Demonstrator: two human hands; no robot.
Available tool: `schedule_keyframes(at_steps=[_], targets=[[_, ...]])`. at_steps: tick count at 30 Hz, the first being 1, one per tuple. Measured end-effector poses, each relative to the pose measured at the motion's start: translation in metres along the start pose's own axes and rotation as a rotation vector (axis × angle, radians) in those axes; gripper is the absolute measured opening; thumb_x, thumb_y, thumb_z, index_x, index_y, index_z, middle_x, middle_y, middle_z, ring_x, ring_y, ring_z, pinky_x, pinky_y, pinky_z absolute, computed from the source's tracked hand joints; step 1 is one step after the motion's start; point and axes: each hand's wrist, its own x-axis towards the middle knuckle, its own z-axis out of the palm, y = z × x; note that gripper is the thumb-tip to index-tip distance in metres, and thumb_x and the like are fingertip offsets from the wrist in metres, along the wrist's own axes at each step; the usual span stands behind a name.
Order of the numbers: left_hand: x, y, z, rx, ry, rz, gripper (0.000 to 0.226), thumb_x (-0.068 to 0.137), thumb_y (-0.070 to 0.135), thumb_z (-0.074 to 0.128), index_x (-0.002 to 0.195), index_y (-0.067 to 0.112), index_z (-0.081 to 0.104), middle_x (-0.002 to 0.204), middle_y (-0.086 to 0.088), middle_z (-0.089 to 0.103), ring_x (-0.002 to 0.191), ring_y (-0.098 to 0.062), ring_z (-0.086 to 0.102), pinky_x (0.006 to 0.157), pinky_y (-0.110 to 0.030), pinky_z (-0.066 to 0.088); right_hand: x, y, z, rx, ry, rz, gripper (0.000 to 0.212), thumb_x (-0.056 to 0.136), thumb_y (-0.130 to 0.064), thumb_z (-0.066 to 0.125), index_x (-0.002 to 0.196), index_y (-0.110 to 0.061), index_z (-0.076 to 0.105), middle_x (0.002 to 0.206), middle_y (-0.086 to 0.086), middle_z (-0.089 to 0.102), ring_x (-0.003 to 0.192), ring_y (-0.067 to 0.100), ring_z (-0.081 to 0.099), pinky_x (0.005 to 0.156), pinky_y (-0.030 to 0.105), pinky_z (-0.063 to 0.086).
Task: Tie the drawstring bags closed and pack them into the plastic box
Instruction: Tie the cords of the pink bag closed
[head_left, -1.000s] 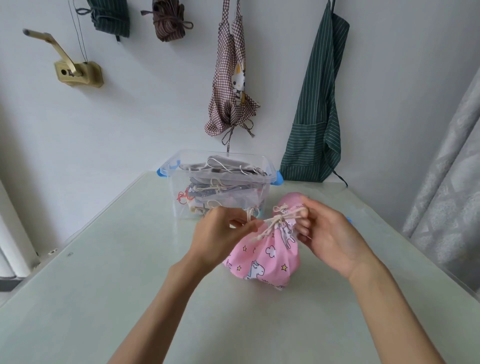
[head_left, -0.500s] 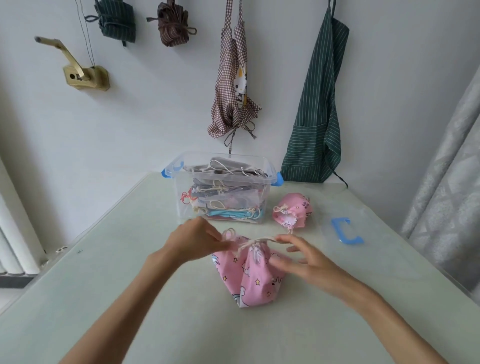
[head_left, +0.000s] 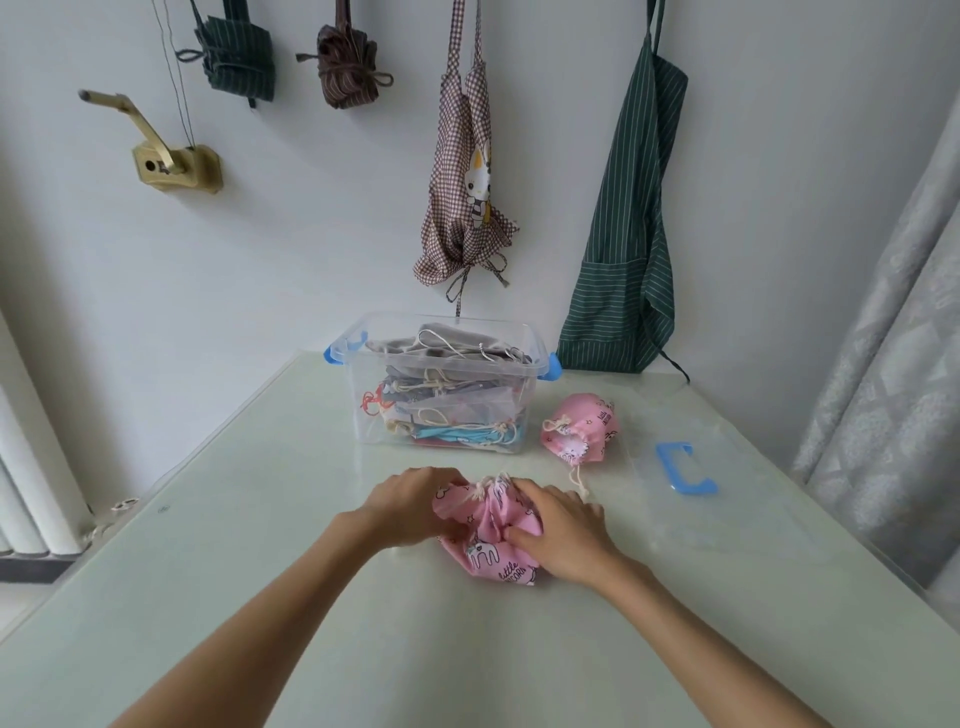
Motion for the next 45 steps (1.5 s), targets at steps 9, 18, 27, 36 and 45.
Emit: schedule_keyframes(at_steps=[9, 18, 27, 36, 45], targets=[[0.019, 0.012, -0.118, -0.262, 0.44, 0.093, 0.049, 0.062, 0.022, 0.086, 0.108, 0.021, 0.071, 0.104, -0.003, 0.072, 0.096, -0.02, 0.065, 0.079, -0.025, 0.046, 0.046, -0.034, -0.104, 0.676, 0.223, -0.304, 0.055, 0.076, 0.008, 0.066, 0.123, -0.021, 0.057, 0.099, -0.015, 0.062, 0.088, 0.0, 0.056, 0.069, 0.004, 0.044], [0.107, 0.0, -0.183, -0.057, 0.663, 0.069, 0.039, 0.082, 0.014, 0.07, 0.119, 0.02, 0.064, 0.12, -0.005, 0.064, 0.1, -0.023, 0.06, 0.076, -0.029, 0.043, 0.162, -0.061, -0.148, 0.315, 0.471, -0.358, 0.046, 0.084, -0.004, 0.061, 0.125, -0.024, 0.057, 0.109, -0.002, 0.06, 0.097, 0.017, 0.055, 0.084, 0.031, 0.044], [0.11, -0.043, -0.124, 0.164, 0.036, -0.108, 0.047, 0.098, 0.053, 0.022, 0.137, 0.037, 0.043, 0.138, -0.006, 0.053, 0.123, -0.028, 0.048, 0.088, -0.034, 0.034, 0.166, -0.037, -0.089, 0.021, -0.031, -0.136, 0.068, 0.086, -0.07, -0.001, 0.134, -0.045, 0.042, 0.127, 0.002, 0.061, 0.132, 0.023, 0.042, 0.117, 0.047, -0.003], [0.118, -0.029, -0.136, 0.19, 0.166, -0.241, 0.045, 0.09, 0.052, 0.047, 0.117, 0.021, 0.065, 0.12, -0.007, 0.064, 0.108, -0.027, 0.055, 0.092, -0.036, 0.042, 0.178, -0.048, -0.089, 0.378, 0.392, 0.188, 0.013, 0.073, -0.035, 0.076, 0.084, -0.028, 0.075, 0.091, -0.007, 0.072, 0.079, 0.017, 0.06, 0.065, 0.024, 0.045], [0.15, -0.04, -0.124, 0.094, 0.053, -0.333, 0.038, 0.088, 0.047, 0.051, 0.119, 0.026, 0.061, 0.123, -0.004, 0.06, 0.108, -0.026, 0.055, 0.086, -0.032, 0.043, 0.199, -0.047, -0.094, 0.064, 0.205, 0.159, 0.021, 0.082, -0.028, 0.067, 0.102, -0.026, 0.072, 0.108, -0.003, 0.069, 0.105, 0.021, 0.056, 0.096, 0.036, 0.032]])
